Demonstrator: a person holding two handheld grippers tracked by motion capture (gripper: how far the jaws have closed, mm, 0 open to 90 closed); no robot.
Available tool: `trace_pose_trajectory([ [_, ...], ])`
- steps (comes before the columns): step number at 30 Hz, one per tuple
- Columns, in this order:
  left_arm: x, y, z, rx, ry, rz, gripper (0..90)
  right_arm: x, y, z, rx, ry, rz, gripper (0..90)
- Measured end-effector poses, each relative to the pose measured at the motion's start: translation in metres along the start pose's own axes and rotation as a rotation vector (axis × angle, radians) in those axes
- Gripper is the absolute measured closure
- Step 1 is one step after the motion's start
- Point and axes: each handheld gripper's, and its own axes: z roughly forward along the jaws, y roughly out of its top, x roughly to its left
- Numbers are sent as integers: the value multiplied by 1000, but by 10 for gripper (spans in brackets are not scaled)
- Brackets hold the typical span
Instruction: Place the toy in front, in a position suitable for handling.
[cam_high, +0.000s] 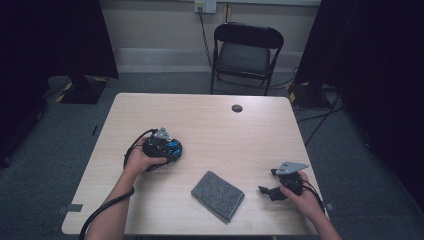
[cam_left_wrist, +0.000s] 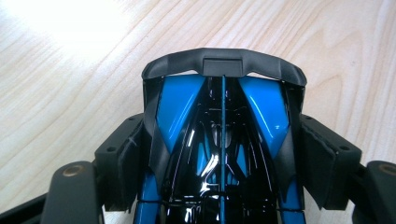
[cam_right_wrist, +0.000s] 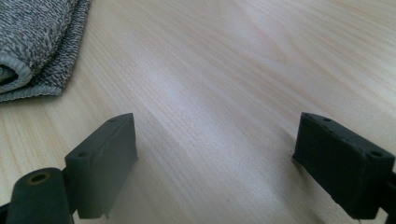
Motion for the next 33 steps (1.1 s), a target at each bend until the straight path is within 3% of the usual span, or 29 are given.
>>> trace_pose_trajectory([
  [9, 0, 1, -13, -20, 20, -21, 256, 0, 0, 0, 0, 0, 1, 120],
  [13, 0, 0, -20, -47, 12, -56, 256, 0, 0, 0, 0, 1, 1, 120],
  [20, 1, -2, -33, -67, 20, -52, 256, 0, 0, 0, 1, 0, 1, 120],
  [33, 3, 5, -66, -158, 48, -91, 256, 0, 0, 0, 1, 0, 1, 120],
])
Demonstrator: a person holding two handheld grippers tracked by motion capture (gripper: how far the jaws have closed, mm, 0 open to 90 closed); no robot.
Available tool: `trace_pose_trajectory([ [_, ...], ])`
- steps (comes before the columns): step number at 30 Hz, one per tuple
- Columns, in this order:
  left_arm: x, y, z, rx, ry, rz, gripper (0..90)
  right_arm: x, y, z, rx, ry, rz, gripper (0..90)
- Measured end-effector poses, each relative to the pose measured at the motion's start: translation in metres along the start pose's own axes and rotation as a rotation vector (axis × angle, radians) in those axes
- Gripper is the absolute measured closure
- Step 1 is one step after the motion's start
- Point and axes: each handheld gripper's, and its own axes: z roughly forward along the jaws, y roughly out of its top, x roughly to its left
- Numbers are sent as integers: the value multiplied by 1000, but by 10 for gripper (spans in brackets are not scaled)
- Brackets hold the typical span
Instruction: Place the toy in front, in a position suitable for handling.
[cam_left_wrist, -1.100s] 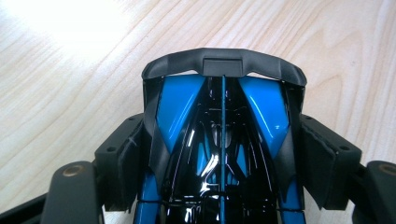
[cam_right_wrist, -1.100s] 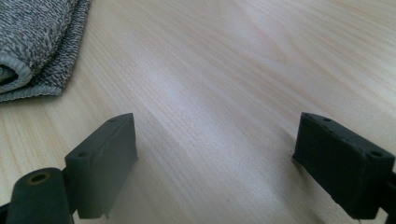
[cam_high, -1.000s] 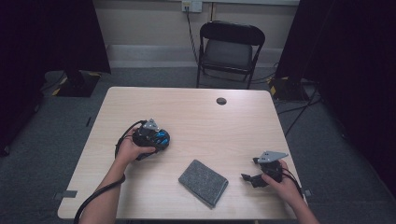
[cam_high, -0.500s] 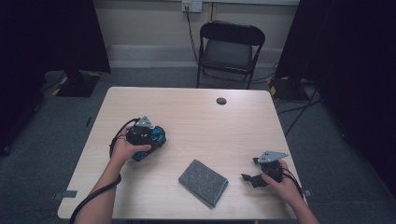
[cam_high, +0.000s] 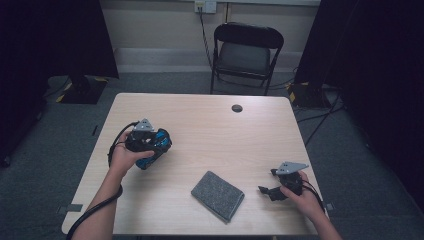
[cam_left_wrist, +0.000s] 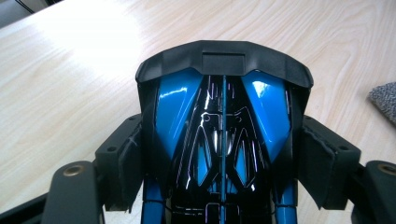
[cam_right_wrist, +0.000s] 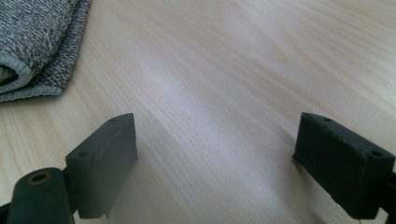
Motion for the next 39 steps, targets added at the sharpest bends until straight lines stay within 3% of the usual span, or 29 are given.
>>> trace_pose_trajectory([
  [10, -9, 23, -3, -30, 27, -11, 256, 0, 0, 0, 0, 0, 0, 121],
  [17, -19, 40, 12, -44, 42, -46, 256, 0, 0, 0, -1, 1, 0, 120],
  [24, -28, 52, 31, -46, 44, -38, 256, 0, 0, 0, 0, 0, 0, 120],
  [29, -35, 54, 45, -48, 43, -48, 256, 0, 0, 0, 0, 0, 0, 120],
  [33, -39, 55, 56, -26, 49, -36, 256, 0, 0, 0, 0, 0, 0, 120],
  [36, -41, 56, 65, -20, 43, -61, 256, 0, 0, 0, 0, 0, 0, 120],
  [39, -44, 57, 75, -2, 51, -55, 256, 0, 0, 0, 0, 0, 0, 120],
])
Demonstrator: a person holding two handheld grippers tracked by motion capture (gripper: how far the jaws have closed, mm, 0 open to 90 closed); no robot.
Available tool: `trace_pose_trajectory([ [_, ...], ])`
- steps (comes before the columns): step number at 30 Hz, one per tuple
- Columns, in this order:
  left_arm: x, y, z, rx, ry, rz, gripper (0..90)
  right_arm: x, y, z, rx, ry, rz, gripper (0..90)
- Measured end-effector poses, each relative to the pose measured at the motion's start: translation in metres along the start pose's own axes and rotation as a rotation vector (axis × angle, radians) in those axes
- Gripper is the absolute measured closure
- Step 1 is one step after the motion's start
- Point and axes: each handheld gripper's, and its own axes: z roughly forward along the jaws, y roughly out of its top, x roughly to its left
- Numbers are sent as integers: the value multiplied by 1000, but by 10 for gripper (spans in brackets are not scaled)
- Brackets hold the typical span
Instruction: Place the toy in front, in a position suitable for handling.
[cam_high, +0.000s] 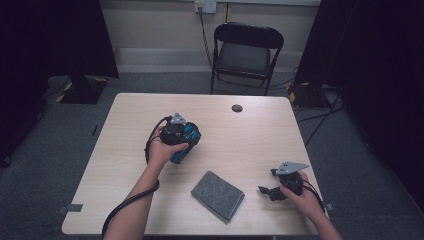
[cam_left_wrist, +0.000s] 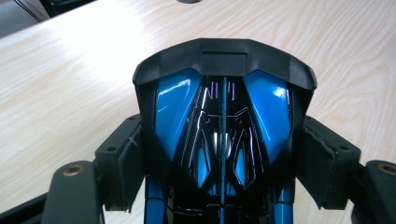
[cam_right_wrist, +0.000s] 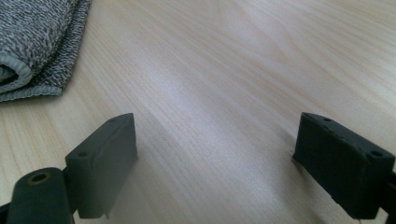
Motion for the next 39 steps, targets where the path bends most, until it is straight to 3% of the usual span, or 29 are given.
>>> trace_pose_trajectory([
  [7, -6, 1, 21, 22, 0, -33, 256, 0, 0, 0, 0, 0, 0, 120],
  [11, -8, 2, 28, 29, 7, -30, 256, 0, 0, 0, 0, 0, 0, 120],
  [14, -9, 3, 34, 49, 29, -16, 255, 0, 0, 0, 0, 0, 0, 120],
  [19, -10, 0, 48, 56, 47, -40, 255, 0, 0, 0, 0, 0, 0, 120],
  [25, -10, -2, 57, 68, 58, -65, 255, 0, 0, 0, 0, 0, 0, 120],
  [32, -11, -4, 66, 91, 90, -65, 254, 0, 0, 0, 0, 0, 0, 120],
  [39, -10, -4, 70, 113, 86, -63, 253, 0, 0, 0, 0, 0, 0, 120],
])
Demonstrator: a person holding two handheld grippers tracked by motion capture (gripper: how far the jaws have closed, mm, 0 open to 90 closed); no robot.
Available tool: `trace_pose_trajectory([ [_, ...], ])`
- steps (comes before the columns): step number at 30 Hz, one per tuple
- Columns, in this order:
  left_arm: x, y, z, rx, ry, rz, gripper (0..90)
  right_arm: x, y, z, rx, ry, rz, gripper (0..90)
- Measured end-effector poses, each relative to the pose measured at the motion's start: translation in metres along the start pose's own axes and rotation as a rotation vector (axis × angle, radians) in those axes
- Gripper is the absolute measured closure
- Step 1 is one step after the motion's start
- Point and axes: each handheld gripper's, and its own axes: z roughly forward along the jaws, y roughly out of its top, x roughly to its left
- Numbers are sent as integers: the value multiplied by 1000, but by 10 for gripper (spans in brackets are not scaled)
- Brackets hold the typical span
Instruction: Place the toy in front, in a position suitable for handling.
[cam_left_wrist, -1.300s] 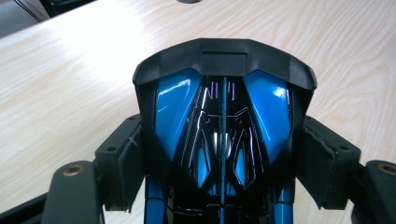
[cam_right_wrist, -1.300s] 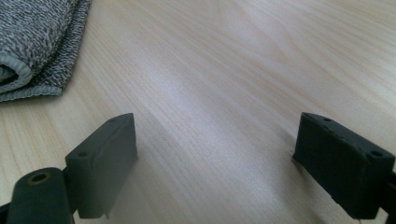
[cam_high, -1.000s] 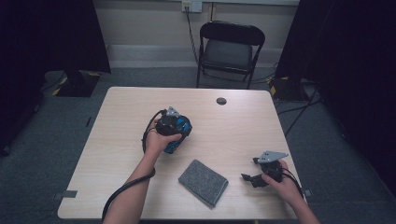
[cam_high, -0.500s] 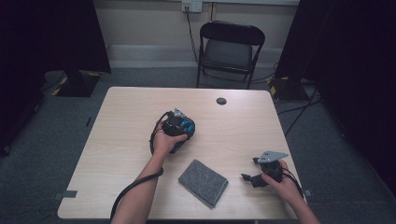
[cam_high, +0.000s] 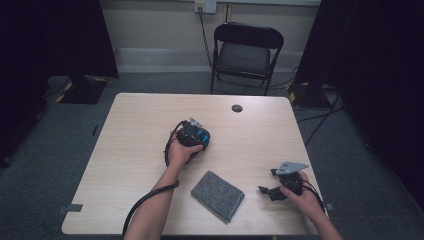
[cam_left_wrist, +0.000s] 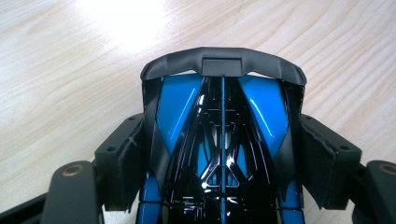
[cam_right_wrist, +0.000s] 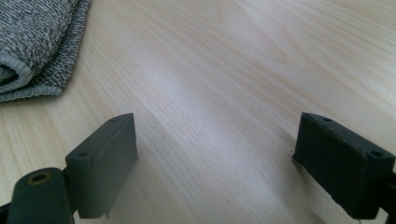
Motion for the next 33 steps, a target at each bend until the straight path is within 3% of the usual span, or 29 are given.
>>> trace_pose_trajectory([
  [10, -1, -1, 3, 33, 27, 4, 252, 0, 0, 0, 0, 0, 0, 120],
  [21, 0, -2, 2, 47, 17, -15, 245, 0, 0, 0, -1, 1, 1, 120],
  [29, 4, 1, -8, 67, 17, -25, 171, 0, 0, 0, 1, 2, 0, 120],
  [33, 6, 0, -19, 33, 19, -20, 169, 0, 0, 0, 0, 1, 0, 120],
])
